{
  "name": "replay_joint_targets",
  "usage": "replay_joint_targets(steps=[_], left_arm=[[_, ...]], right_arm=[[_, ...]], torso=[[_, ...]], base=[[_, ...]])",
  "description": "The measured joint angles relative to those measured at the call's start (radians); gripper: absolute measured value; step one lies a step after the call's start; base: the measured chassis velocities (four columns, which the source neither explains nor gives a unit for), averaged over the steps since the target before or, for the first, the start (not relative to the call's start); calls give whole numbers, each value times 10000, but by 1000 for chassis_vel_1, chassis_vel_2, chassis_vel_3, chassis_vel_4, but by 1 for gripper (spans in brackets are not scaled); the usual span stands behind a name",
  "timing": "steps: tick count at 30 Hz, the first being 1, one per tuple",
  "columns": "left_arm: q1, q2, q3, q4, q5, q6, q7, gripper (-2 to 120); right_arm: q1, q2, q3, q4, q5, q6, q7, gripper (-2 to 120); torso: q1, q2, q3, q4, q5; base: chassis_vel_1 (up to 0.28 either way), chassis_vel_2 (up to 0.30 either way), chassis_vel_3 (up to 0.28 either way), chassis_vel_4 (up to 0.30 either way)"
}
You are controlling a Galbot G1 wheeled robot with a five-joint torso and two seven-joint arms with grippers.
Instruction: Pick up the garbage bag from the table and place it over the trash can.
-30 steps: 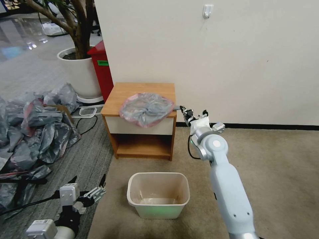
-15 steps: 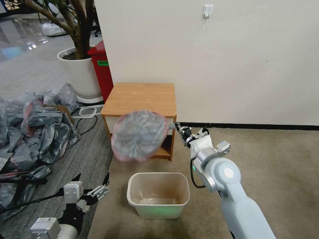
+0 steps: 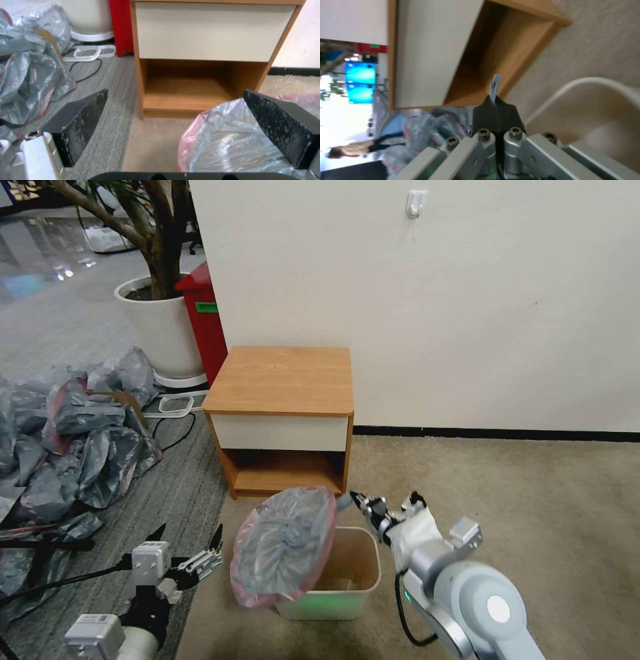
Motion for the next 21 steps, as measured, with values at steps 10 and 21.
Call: replay_joint_targets(steps=[10,21], left_arm=[[-169,97,46,-1,20,-95,14,100],[-288,172,95,-1,25,-139,41,100]], right_arm=[[-923,29,72,74,-1071,-595,57,6],[-1295,165,188,172,-1393,-763,455,43]], torso=[[0,0,1,0,0],[0,-1,1,0,0]], base=[[0,0,0,0],[0,0,0,0]])
